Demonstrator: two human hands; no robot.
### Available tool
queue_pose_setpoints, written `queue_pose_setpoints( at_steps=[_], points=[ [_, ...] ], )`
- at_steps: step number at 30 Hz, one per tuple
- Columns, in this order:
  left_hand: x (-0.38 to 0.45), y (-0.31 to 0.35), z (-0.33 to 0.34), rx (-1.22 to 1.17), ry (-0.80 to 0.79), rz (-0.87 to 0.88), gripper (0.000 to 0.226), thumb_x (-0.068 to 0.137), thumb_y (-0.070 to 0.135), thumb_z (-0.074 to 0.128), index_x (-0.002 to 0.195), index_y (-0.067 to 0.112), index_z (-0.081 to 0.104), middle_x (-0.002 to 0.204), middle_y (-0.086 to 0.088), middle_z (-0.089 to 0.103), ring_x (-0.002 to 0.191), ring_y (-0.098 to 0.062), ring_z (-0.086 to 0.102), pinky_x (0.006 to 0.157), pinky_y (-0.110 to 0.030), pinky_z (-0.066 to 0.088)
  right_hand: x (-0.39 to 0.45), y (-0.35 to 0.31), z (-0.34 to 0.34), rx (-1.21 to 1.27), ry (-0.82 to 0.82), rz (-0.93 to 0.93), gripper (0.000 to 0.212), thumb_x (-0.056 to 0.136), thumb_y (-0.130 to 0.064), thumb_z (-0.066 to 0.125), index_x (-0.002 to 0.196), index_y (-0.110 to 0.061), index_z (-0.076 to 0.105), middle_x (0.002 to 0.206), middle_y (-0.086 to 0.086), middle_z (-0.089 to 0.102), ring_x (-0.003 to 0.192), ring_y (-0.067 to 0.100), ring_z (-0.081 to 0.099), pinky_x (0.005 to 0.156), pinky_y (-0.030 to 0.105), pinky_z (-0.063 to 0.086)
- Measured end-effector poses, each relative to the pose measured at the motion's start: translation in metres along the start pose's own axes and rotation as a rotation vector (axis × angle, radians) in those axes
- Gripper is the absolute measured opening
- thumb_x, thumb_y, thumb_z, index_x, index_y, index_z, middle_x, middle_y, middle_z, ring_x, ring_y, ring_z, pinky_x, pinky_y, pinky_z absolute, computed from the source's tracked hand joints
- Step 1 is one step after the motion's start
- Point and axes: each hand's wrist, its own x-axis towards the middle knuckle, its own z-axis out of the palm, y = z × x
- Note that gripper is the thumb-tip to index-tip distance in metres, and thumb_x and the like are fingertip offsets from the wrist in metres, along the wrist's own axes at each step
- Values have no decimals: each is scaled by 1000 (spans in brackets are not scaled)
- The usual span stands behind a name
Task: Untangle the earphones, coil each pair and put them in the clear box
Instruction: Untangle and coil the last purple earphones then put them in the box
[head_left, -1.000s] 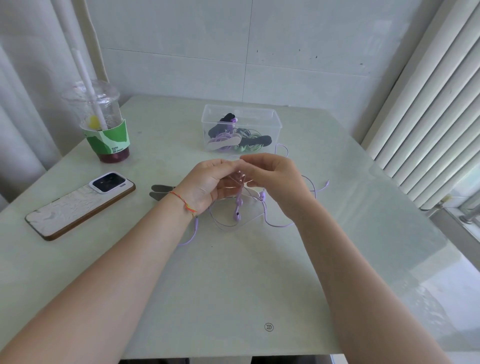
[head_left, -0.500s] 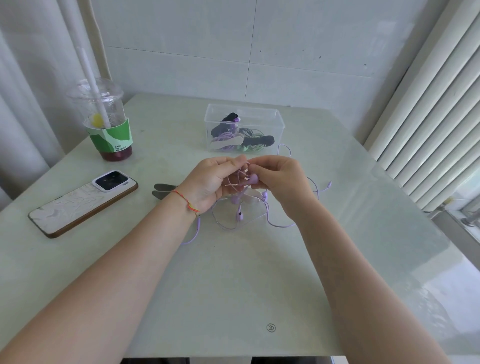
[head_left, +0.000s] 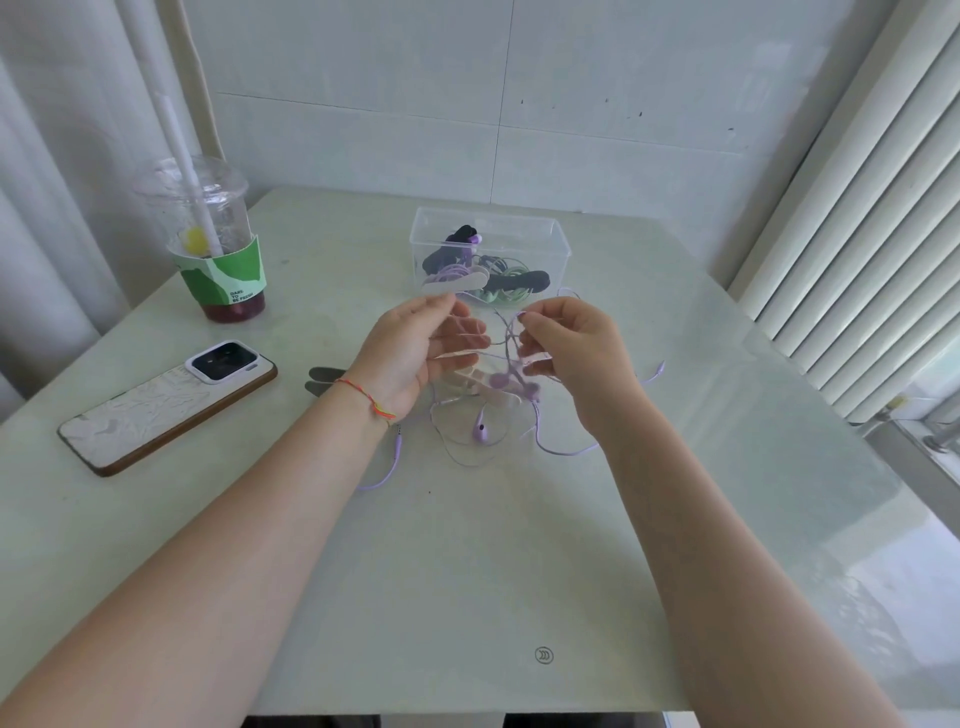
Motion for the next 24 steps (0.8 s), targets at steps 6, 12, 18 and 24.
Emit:
queue_pose_setpoints(
  at_steps=[6, 12, 18, 24],
  points=[
    [1, 1, 0, -35, 109, -16, 24, 105, 19, 38, 85, 14, 50, 50, 1, 52, 50, -17, 63, 52, -27, 54, -1, -6, 0, 341, 16, 60, 6, 100, -8, 42, 100, -8, 49, 71, 11, 66, 66, 29, 66, 64, 36, 57],
    [-1, 4, -1, 17, -9, -28, 15, 100, 20, 51, 90, 11, 59, 73, -7, 64, 65, -21, 67, 59, -30, 56, -3, -7, 0, 488, -50, 67, 6, 100, -9, 46, 99, -8, 51, 77, 13, 64, 72, 29, 67, 73, 44, 57],
    [-9, -4, 4, 195, -383, -130, 33, 77, 14, 79, 106, 10, 64, 93, -10, 71, 83, -25, 69, 75, -32, 58, 0, -4, 0, 429, 2, 76, 9, 98, -10, 52, 90, -10, 56, 78, 10, 59, 74, 25, 66, 66, 39, 55],
    [-7, -5, 3, 194, -272, -101, 9, 87, 10, 68, 91, 3, 69, 79, -10, 70, 63, -19, 67, 63, -27, 58, 2, -2, -4, 306, 45, 68, 11, 97, -13, 52, 87, -15, 57, 68, 2, 61, 63, 17, 57, 65, 31, 46]
  ],
)
